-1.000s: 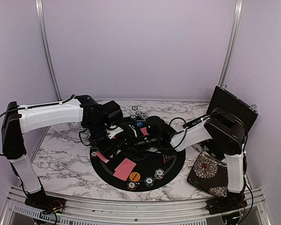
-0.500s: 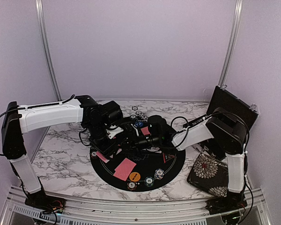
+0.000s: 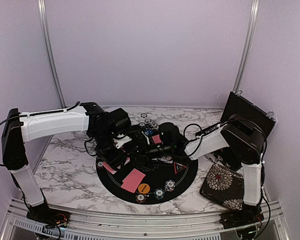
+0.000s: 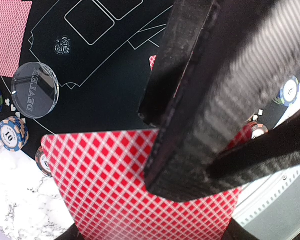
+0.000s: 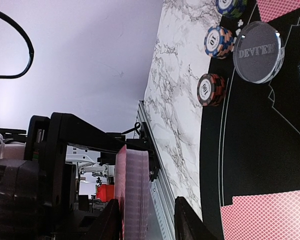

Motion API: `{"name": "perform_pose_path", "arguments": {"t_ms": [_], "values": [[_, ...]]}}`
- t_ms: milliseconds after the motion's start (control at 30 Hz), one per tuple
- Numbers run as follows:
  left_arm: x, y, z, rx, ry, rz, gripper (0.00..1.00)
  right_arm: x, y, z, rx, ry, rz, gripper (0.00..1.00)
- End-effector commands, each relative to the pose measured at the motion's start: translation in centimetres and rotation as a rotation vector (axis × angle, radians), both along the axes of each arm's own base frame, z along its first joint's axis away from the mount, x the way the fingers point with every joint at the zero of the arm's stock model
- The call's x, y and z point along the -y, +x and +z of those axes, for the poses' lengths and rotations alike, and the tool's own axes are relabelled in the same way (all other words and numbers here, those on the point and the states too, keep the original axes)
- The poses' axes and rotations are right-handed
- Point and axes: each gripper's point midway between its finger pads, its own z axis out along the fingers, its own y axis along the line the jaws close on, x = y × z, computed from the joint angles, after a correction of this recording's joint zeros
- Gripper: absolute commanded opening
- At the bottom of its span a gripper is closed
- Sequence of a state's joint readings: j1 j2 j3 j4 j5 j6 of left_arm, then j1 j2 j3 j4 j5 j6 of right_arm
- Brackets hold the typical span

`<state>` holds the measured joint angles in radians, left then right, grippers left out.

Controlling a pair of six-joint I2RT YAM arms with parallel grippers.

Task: Distribute texas hold em gaming equipment
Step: Pick up the poker card from the face-down deck piles.

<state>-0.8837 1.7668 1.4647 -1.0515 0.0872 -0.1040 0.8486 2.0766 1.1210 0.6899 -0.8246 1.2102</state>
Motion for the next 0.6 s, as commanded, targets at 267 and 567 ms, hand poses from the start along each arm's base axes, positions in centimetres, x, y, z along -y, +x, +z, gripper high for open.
{"name": "perform_pose_path", "arguments": {"t_ms": [267,567], "values": [[0.1,0.1,0.9,0.014,-0.034,-0.008,0.44,1.0,0.9,1.1,0.021,0.002,-0.038,0.34],[0.1,0.1,0.9,0.014,-0.033,-0.007,0.44,1.1,0.9,2.3,0.033,0.018,-0.042,0.34]]}}
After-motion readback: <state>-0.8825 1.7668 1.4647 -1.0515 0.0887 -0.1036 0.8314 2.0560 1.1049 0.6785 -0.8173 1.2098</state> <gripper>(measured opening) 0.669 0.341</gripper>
